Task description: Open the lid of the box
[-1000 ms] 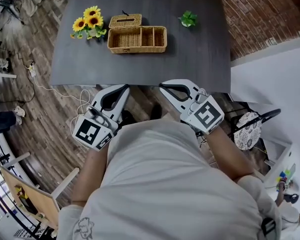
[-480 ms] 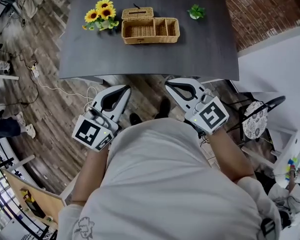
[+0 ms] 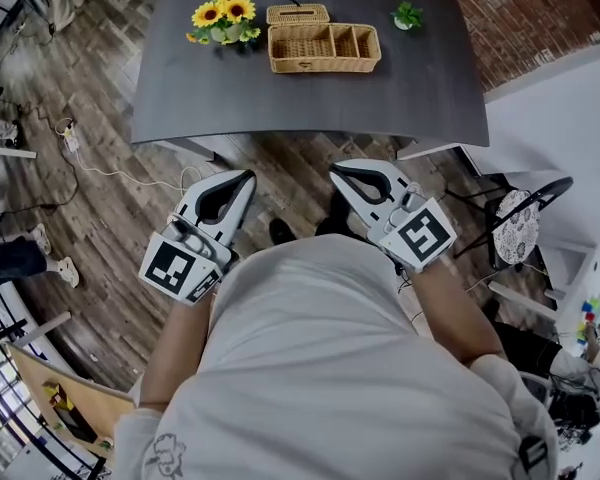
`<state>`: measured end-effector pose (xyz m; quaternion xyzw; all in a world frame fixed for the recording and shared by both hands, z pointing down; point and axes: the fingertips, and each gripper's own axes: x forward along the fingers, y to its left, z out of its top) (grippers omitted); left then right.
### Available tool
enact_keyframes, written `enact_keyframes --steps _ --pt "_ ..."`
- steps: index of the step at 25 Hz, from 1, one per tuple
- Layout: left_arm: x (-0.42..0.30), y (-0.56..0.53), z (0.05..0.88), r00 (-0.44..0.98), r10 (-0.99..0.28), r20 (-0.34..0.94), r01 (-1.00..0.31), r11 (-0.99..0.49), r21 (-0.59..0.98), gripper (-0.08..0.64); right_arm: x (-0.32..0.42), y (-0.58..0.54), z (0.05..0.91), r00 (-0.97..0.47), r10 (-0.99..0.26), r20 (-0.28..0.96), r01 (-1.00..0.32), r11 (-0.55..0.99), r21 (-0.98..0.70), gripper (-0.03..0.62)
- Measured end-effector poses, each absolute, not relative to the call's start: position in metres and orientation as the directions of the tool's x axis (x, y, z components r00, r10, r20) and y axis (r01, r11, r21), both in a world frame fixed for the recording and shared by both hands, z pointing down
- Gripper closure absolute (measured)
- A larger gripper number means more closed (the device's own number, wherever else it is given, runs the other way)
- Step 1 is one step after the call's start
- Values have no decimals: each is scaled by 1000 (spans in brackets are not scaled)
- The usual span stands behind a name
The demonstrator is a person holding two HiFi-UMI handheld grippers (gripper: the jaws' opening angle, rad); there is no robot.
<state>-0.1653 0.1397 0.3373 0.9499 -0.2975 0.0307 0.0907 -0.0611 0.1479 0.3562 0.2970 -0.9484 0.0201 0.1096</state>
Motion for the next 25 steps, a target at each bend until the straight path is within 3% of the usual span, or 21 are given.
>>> enact_keyframes --steps 25 --pt "-201 149 344 826 -552 111 -563 -810 164 549 -101 157 352 -793 -571 211 -577 816 36 588"
